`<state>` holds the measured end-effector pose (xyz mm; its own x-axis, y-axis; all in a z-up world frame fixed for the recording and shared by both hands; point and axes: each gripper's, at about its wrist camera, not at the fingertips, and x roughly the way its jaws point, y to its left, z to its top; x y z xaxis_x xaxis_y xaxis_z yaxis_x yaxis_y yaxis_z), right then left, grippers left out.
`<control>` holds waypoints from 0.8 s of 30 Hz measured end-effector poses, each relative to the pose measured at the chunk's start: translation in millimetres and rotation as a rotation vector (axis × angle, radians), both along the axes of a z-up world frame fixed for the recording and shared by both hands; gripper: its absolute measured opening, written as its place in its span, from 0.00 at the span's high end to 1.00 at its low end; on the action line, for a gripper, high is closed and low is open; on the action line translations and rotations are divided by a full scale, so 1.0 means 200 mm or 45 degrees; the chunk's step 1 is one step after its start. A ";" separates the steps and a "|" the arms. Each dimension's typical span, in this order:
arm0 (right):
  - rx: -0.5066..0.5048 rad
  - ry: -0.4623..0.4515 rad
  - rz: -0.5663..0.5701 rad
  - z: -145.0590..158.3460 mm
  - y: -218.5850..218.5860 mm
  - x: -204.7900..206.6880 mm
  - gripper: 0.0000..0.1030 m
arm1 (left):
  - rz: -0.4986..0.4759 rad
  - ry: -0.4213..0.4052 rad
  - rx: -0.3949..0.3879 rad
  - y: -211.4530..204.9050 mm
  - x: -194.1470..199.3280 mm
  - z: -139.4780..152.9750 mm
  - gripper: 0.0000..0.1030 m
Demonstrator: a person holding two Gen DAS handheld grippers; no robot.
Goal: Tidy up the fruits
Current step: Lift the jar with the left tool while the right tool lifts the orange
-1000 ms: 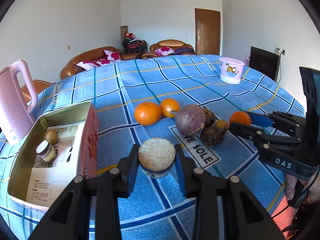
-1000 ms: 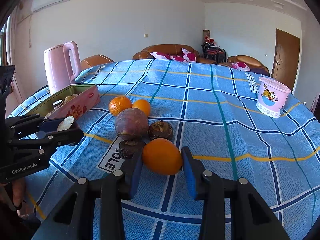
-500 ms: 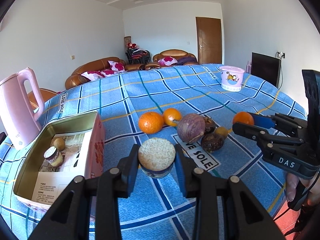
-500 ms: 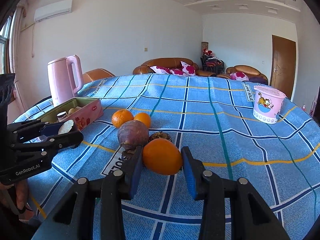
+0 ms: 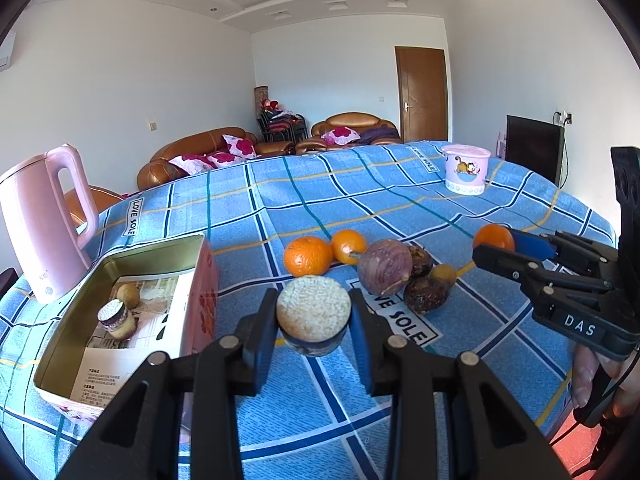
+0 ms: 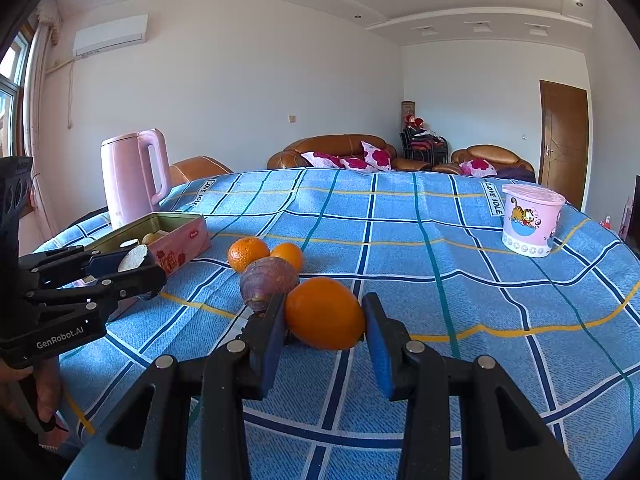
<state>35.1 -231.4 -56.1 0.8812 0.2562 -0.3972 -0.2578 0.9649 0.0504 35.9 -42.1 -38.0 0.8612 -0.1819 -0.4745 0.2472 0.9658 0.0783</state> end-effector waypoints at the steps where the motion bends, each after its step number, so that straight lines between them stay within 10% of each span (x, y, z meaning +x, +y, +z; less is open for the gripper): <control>1: 0.002 -0.005 0.001 0.00 0.00 0.00 0.61 | 0.002 -0.004 -0.001 0.00 0.00 0.00 0.65; 24: 0.018 -0.119 0.006 0.00 -0.01 -0.07 0.61 | 0.036 -0.096 -0.040 0.04 -0.05 0.03 0.65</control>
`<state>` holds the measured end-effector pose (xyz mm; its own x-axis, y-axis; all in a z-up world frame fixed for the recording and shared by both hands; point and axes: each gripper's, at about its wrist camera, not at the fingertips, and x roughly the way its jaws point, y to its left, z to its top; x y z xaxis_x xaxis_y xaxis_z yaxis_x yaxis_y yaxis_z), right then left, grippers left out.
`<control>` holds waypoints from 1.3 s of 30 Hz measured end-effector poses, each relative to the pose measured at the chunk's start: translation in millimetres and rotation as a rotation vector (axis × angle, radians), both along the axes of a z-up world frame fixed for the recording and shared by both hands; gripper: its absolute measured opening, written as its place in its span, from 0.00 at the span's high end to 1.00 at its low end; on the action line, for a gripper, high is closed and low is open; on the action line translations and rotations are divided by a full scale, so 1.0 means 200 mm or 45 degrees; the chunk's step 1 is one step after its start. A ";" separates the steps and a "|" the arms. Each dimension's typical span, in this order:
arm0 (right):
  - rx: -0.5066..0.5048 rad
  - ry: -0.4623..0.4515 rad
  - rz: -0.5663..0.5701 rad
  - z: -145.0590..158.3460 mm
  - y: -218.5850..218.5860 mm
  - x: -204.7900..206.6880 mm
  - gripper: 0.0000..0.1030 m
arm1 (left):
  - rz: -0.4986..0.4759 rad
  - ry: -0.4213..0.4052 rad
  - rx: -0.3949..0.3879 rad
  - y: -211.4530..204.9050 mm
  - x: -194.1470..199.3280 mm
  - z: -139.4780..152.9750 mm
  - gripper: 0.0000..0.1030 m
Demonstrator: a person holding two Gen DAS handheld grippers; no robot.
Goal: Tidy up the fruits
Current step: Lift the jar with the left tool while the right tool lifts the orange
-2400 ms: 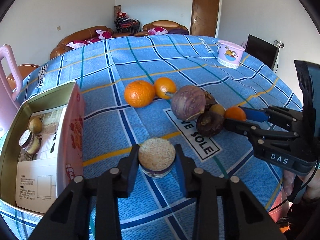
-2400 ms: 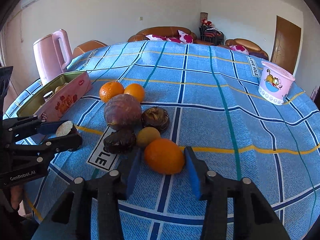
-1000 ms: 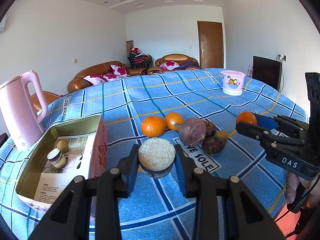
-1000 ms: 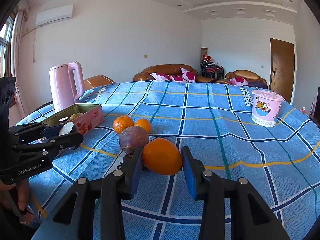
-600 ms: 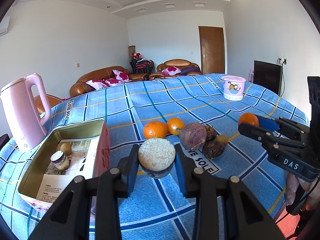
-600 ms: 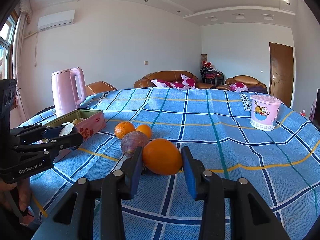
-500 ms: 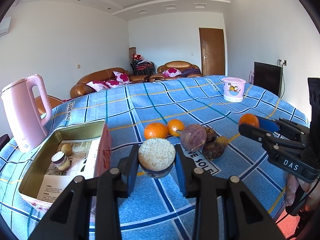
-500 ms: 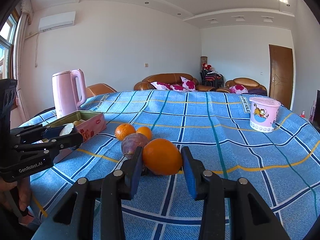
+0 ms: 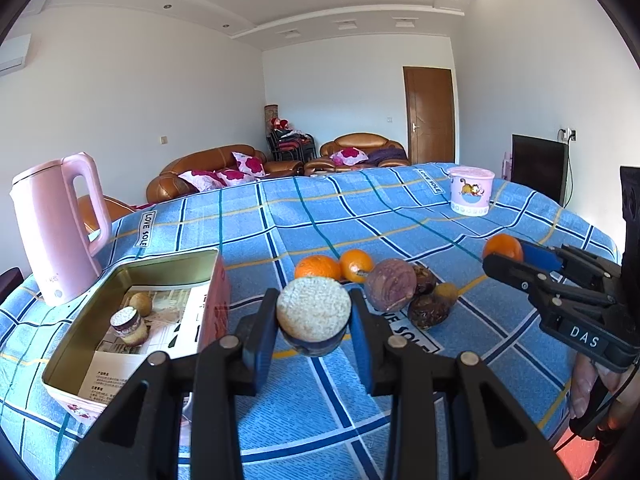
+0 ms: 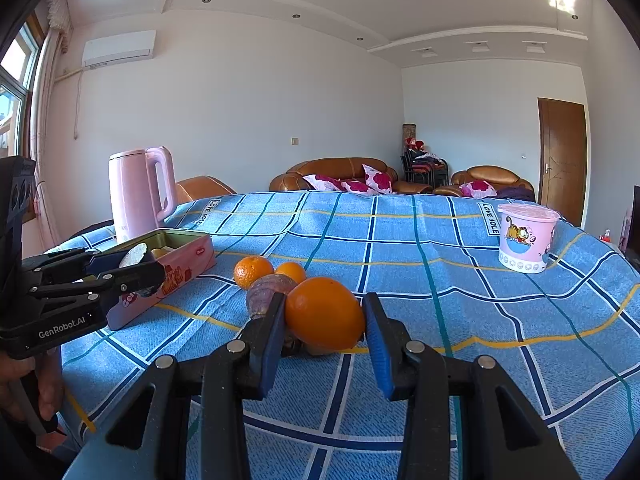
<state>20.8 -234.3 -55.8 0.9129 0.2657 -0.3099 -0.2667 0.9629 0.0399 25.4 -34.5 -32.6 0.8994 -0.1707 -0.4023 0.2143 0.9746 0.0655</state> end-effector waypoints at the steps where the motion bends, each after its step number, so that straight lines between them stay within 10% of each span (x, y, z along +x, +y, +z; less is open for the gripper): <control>1: 0.000 -0.003 0.001 0.00 0.00 0.00 0.61 | 0.001 -0.003 -0.001 0.00 0.00 0.00 0.65; 39: 0.020 -0.155 0.047 0.01 -0.01 -0.09 0.61 | 0.092 -0.120 -0.050 0.05 -0.04 0.02 0.65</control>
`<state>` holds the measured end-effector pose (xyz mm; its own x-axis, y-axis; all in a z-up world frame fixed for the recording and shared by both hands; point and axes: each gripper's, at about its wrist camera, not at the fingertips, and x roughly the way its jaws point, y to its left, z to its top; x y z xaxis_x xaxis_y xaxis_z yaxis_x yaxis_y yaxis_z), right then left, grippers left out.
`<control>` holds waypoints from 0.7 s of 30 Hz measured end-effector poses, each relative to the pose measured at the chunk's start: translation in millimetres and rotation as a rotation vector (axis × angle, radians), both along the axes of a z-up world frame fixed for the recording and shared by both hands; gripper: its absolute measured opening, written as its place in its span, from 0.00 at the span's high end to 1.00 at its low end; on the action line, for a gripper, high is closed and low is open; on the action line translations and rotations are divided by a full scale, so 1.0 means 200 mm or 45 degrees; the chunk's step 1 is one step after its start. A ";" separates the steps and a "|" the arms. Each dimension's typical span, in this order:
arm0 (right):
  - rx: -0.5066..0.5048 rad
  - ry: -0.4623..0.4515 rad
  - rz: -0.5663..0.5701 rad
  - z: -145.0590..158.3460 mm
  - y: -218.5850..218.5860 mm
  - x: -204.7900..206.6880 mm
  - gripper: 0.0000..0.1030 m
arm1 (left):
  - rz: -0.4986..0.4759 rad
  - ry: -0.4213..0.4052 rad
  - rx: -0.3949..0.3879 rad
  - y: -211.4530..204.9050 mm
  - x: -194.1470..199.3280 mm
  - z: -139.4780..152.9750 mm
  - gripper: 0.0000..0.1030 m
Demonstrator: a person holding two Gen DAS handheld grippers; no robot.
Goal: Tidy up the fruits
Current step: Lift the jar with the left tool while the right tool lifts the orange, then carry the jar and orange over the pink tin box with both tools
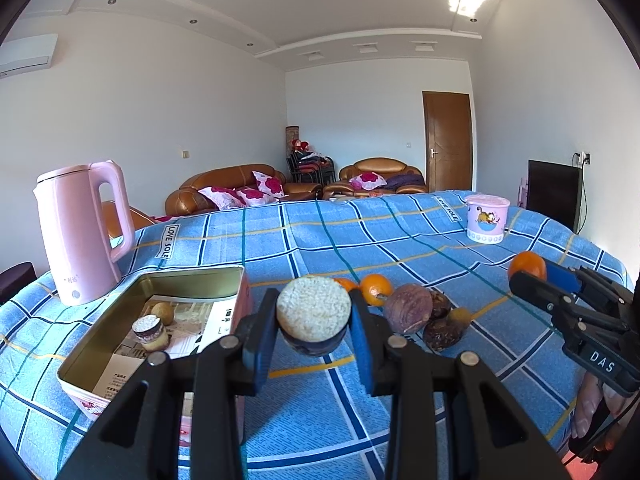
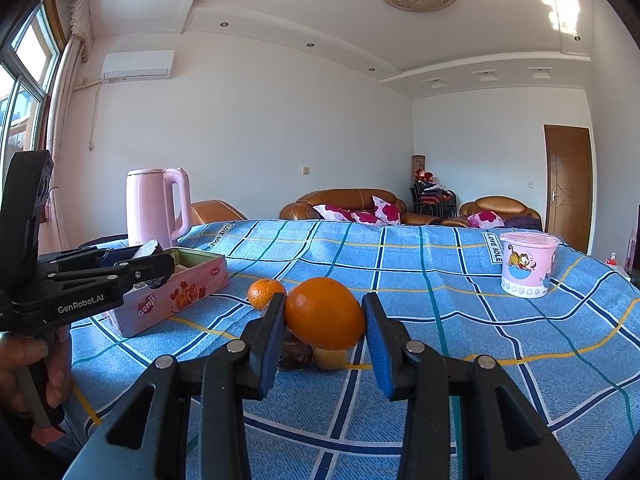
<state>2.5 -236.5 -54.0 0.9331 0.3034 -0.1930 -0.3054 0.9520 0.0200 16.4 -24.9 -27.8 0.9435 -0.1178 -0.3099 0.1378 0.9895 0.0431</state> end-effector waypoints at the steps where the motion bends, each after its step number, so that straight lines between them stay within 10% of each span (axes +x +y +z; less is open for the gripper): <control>1: 0.004 -0.002 0.002 0.00 0.00 0.00 0.61 | 0.003 -0.006 -0.003 0.00 0.00 0.00 0.65; 21: 0.027 -0.004 0.008 0.01 -0.02 0.00 0.61 | 0.031 -0.018 -0.082 0.07 -0.01 0.03 0.65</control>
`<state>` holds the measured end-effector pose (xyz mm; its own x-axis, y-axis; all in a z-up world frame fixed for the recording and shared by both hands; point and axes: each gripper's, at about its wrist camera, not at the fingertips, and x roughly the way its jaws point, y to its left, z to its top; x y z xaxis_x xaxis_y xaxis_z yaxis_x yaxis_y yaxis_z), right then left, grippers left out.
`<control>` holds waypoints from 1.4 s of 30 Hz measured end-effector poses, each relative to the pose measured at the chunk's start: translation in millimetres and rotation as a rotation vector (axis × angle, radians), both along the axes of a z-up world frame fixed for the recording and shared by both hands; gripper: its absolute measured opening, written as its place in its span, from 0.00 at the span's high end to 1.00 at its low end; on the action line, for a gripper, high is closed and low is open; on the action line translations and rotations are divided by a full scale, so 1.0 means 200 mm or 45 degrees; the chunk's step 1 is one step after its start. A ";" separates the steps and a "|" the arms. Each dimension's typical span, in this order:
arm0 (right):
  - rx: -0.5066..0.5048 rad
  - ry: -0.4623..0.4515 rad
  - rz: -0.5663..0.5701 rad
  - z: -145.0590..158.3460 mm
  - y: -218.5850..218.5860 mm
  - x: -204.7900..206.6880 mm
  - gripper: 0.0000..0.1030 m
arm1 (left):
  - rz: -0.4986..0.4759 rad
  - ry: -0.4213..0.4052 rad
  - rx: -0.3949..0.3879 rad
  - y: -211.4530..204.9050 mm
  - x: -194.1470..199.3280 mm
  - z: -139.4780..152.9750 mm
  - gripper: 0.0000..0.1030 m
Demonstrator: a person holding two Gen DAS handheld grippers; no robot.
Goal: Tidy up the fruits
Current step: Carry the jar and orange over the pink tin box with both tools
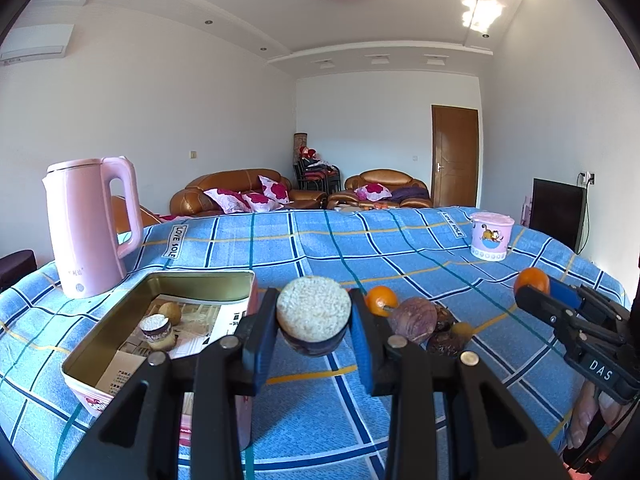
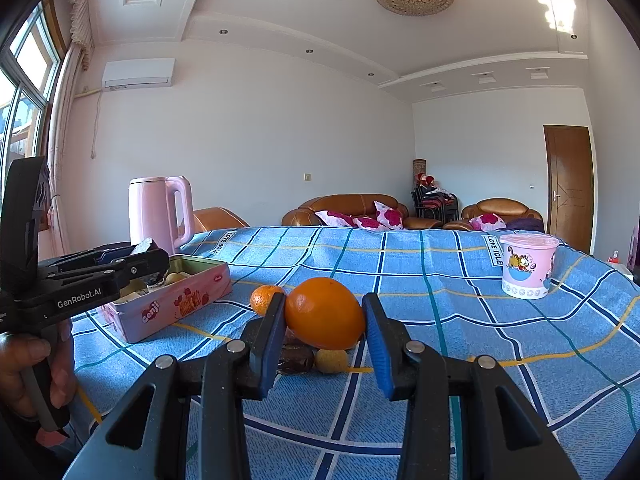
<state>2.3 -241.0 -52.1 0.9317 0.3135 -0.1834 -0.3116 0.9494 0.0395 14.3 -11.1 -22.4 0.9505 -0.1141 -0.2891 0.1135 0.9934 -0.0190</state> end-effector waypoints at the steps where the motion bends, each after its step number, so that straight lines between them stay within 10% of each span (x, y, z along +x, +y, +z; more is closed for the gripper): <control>1: 0.000 0.004 -0.002 0.00 0.00 0.00 0.61 | 0.004 0.005 -0.004 0.01 0.00 0.00 0.65; 42: -0.185 0.042 0.372 0.45 0.63 0.43 0.61 | 0.200 0.235 0.057 0.38 0.29 0.07 0.65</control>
